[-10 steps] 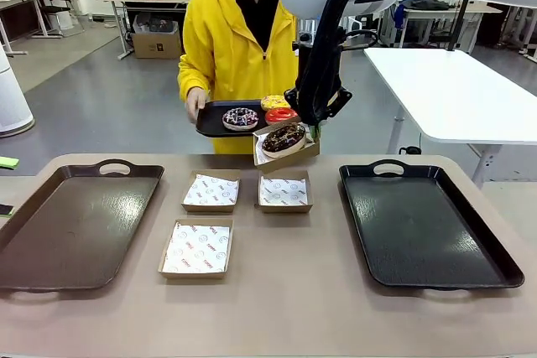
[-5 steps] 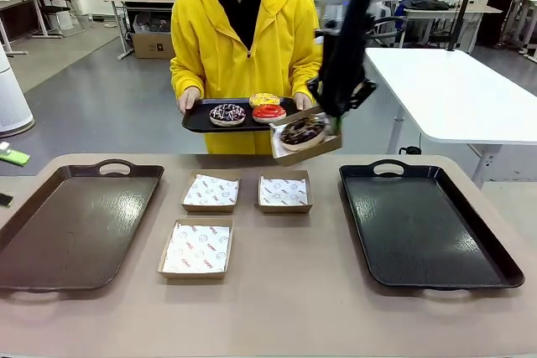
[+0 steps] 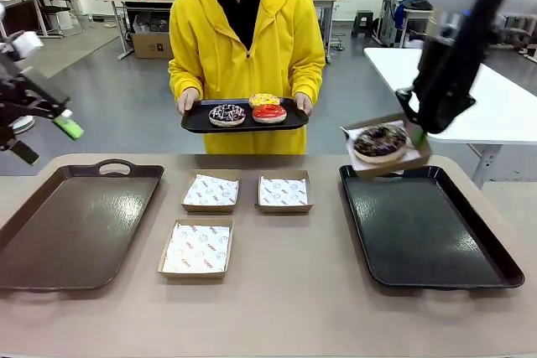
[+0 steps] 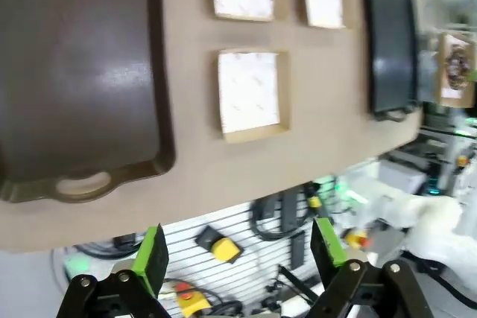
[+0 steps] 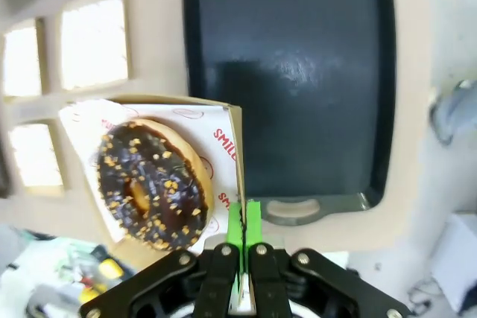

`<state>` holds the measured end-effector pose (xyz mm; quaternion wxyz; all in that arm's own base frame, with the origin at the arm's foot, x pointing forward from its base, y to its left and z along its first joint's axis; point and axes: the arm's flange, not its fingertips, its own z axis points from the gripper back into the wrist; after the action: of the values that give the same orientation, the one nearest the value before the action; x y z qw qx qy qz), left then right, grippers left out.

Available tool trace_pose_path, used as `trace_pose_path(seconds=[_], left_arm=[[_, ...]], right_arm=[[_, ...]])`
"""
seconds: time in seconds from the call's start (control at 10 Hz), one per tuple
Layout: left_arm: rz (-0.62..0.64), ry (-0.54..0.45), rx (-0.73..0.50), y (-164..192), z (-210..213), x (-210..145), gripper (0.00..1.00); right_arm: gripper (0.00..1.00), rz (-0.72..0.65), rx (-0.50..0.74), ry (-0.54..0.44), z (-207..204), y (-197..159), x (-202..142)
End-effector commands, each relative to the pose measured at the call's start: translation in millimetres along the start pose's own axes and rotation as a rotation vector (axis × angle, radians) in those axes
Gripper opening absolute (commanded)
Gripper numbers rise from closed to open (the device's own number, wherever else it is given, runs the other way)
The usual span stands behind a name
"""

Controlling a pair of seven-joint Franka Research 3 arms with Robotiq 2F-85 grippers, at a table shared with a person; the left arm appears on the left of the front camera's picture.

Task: Individually package the donuts and arrange them on the tray.
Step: Place the picked Paper togo box on the Handle tray while simultaneously picking up another Paper togo box from the table with the other hand.

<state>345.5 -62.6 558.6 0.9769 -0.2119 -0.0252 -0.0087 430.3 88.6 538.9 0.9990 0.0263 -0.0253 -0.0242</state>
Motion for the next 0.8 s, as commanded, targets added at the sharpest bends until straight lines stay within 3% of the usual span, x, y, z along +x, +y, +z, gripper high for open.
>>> trace_pose_path(seconds=[0.0, 0.3, 0.7], left_arm=[[-0.010, 0.049, 0.226, -25.1, -28.5, 25.2, 1.00], [-0.044, 0.031, 0.417, -75.4, -87.5, 33.5, 1.00], [0.019, -0.035, 0.391, -97.0, -149.1, 36.7, 1.00]], right_arm=[[0.01, 0.041, 0.040, -0.008, -29.7, -18.7, -3.3], [0.01, 0.080, 0.059, 0.052, -63.6, -28.7, 1.9], [0.01, 0.064, 0.023, 0.064, -67.3, -28.4, 0.0]])
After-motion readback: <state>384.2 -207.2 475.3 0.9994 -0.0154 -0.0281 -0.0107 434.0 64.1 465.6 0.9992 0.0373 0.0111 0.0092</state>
